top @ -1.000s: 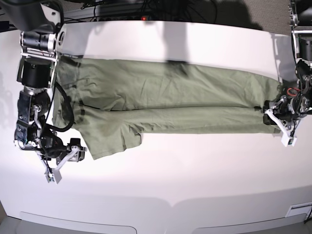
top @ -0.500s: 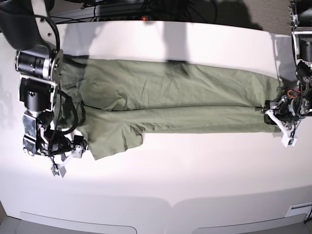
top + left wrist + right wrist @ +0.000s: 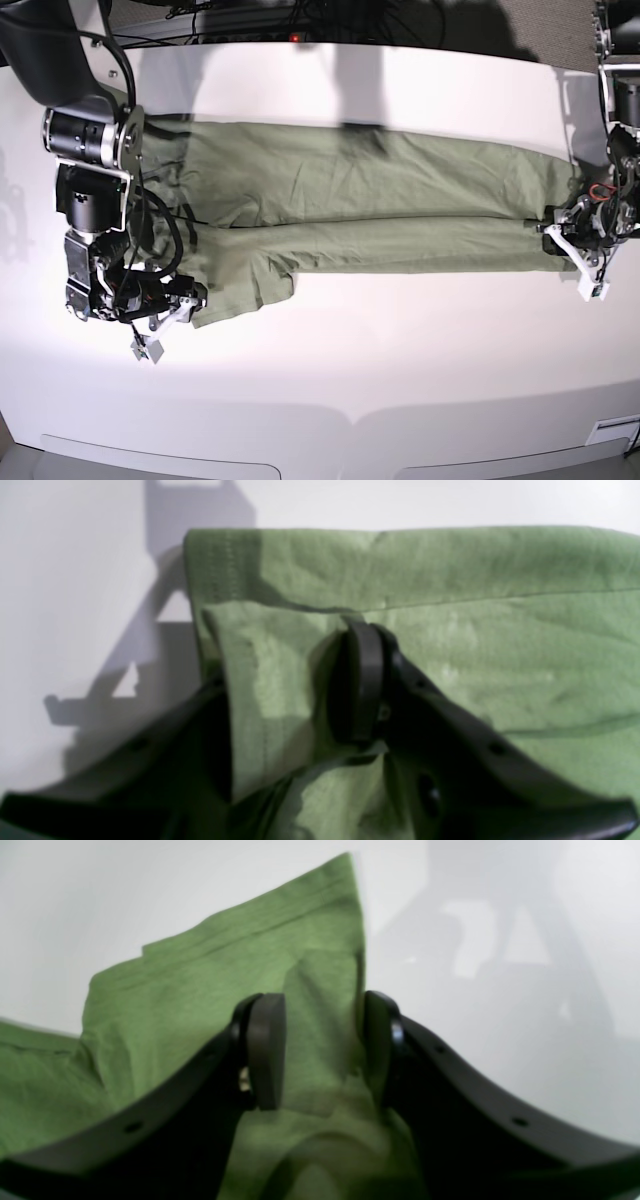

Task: Fold the T-shirt properly
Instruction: 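Grasp the folded shirt edge again with both grippers, then pull the folded strip toward the arms with both grippers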

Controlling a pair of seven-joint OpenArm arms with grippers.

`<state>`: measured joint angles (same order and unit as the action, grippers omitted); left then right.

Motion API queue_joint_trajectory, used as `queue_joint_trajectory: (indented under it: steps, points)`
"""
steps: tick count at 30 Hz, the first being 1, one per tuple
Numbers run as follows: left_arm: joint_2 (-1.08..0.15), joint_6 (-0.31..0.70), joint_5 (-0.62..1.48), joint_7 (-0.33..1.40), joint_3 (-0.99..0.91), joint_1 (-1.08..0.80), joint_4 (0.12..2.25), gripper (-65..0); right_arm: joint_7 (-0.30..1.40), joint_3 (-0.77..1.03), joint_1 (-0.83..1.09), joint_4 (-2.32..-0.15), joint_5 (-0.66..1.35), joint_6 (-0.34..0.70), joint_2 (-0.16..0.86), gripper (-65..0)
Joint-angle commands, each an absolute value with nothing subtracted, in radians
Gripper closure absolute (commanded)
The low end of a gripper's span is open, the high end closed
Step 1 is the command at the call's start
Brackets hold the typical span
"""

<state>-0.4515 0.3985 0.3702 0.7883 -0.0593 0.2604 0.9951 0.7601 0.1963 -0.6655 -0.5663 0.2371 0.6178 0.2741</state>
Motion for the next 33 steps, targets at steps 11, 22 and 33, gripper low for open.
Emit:
queue_joint_trajectory:
  steps: [11,22,33]
  points:
    - [-0.466,0.382,0.326,0.854,-0.059,0.255,0.99,-20.2,0.746,0.199,-0.715,-0.603,0.243,0.632,0.28,0.0]
    - [-0.466,0.381,0.326,0.855,-0.059,0.255,0.99,-20.2,1.087,0.195,-0.683,-0.855,0.606,0.698,0.325,0.0]
    - [-0.472,0.381,0.322,0.858,-0.059,0.255,0.997,-20.2,1.371,0.069,-0.414,-1.212,0.957,0.698,0.455,0.0]
